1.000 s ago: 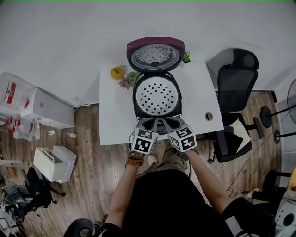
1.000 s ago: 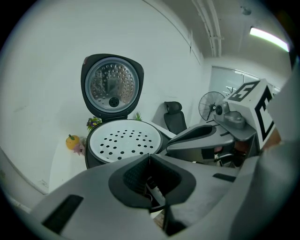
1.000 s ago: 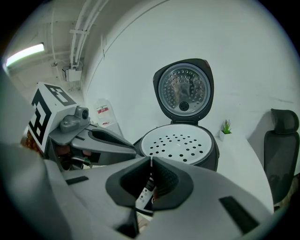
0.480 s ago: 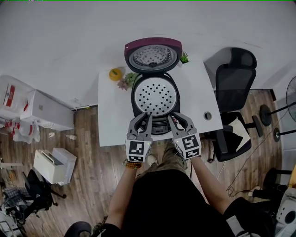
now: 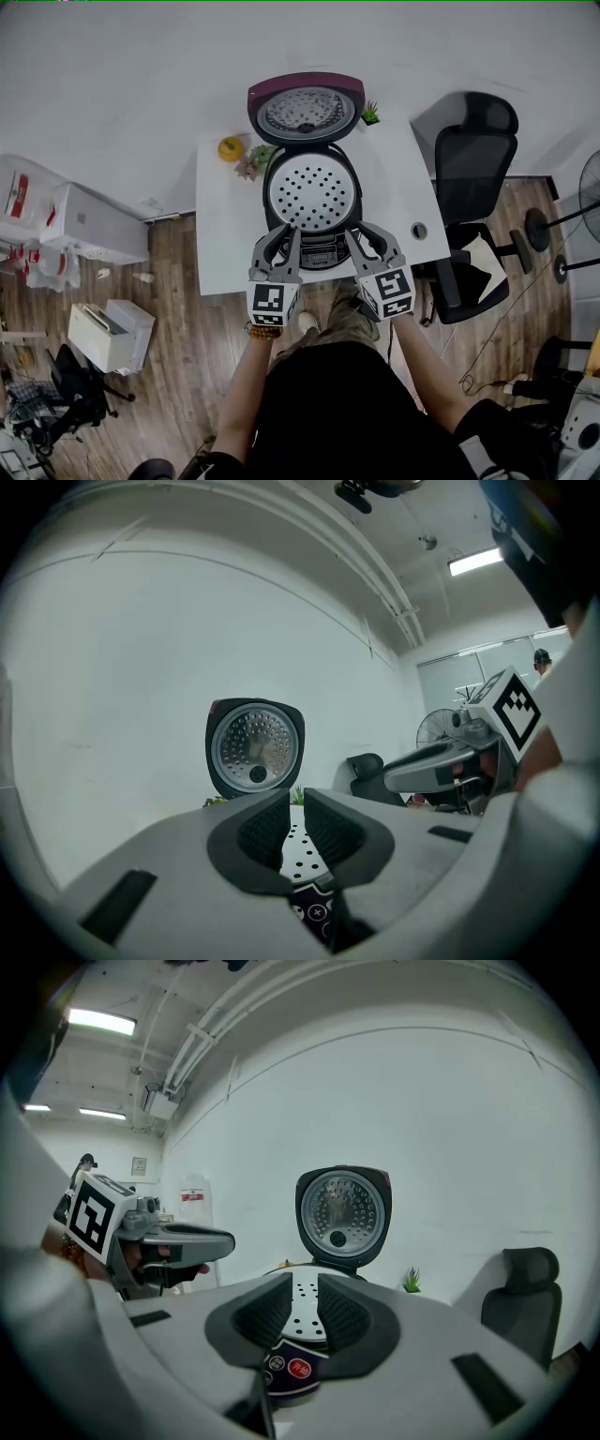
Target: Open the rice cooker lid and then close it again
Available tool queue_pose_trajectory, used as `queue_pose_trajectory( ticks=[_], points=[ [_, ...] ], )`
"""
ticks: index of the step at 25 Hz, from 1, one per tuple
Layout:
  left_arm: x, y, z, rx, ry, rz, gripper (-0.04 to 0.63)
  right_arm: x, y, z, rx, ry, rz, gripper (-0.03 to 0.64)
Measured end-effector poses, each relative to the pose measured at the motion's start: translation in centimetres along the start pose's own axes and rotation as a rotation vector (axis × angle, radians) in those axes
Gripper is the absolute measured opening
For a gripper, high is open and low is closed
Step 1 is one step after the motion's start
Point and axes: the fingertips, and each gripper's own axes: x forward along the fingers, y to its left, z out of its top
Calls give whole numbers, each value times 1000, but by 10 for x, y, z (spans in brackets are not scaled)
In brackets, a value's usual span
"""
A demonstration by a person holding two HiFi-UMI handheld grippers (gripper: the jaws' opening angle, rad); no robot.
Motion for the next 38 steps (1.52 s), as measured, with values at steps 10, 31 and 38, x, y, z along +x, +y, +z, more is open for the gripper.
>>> queue_pose_trajectory(
  ticks=[10,31,38],
  points=[
    [4,12,16,23,-11,9,28,-1,-11,15,-19,-26,-12,83],
    [22,49,38,82,-13,26,120,24,-29,50,-95,-54,15,167],
    [32,60,48,97,-9,13,132,39,-31,64,-139,-46,43,198]
  ],
)
